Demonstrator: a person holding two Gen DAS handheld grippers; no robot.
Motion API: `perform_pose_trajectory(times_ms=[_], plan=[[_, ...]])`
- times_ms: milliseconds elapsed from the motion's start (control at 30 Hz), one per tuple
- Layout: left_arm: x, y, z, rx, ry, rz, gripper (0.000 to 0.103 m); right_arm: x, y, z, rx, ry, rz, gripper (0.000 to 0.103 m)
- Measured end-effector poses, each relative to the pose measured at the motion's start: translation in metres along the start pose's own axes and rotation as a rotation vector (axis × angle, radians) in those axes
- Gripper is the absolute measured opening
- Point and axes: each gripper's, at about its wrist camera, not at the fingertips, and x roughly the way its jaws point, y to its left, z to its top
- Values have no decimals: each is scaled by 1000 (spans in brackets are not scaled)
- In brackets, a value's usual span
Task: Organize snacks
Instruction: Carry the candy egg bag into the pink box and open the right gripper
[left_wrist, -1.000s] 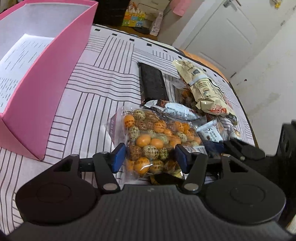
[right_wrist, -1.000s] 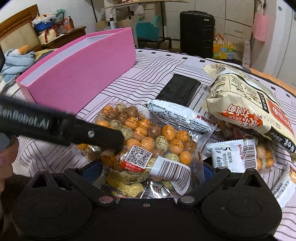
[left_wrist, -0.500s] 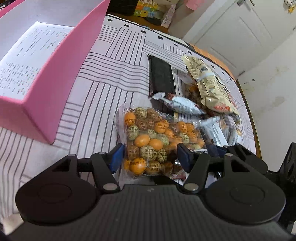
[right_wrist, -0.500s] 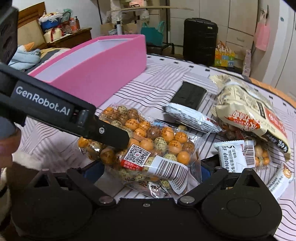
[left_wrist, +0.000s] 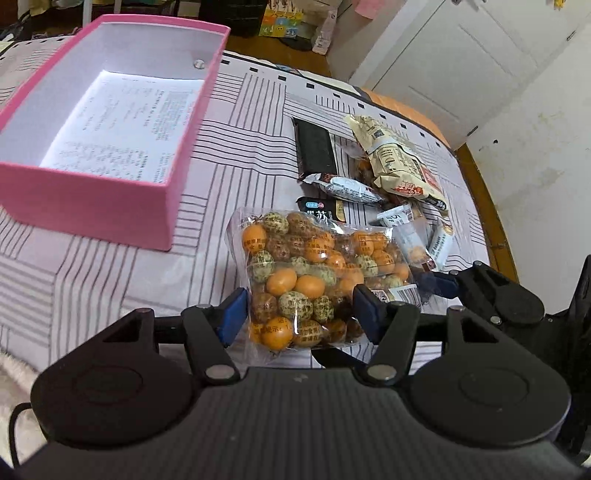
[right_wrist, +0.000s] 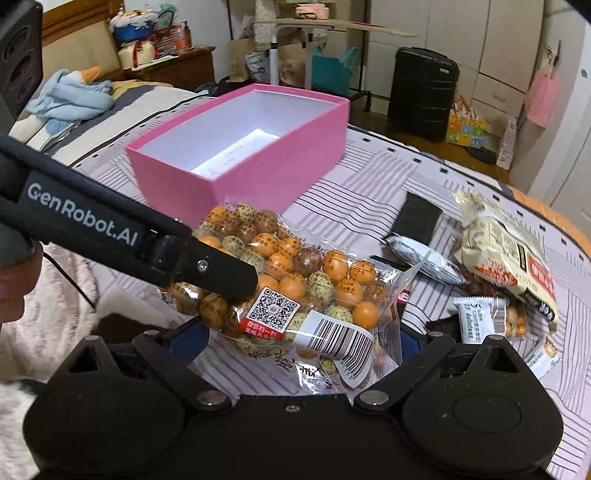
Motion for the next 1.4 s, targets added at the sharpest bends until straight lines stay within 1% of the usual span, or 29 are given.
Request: perform_pose_trajectory(times_ms=[167,233,333,400,500,600,667,700,767,800,933,1000,1100,1200,1333,1400], plan=[[-33,12,-7,-22,-43,-10,60,-13,20,15,-45,-15,0,100],[-47,18,-5,-29,-63,-10,60,-16,30,29,-69,-29,6,100],[-67,30,0,-39,-109,-10,60,-15,38,49,-82,-39,50,100],[-78,42,6,-56,-137,-3,61,-11,41,64,-89,-39,83,100],[-87,61,18,-85,-168,1,61,-2,48,85,-123,-53,106,100],[-93,79,32,-104,-196,15,62,9,47,111,-123,-68,142,100],[-93,89,44,-111,-204,24,62,19,43,130,-136,-91,149,96],[-91,95,52,-118,-202,20,62,24,41,136,-154,-101,146,95],[-84,106,69,-122,-196,22,61,38,40,149,-213,-105,130,89],[-80,111,75,-124,-207,25,61,47,38,156,-225,-101,120,89],[-55,129,107,-126,-222,58,61,86,26,178,-224,-82,126,86],[-38,142,124,-129,-212,60,61,107,21,188,-224,-76,122,85],[-11,165,147,-166,-190,45,62,136,15,199,-206,-60,122,85],[11,183,164,-186,-174,44,62,162,9,209,-196,-50,120,85],[37,198,178,-215,-166,47,62,178,12,218,-259,-58,73,85],[45,205,185,-229,-161,39,62,186,12,222,-266,-43,62,85]])
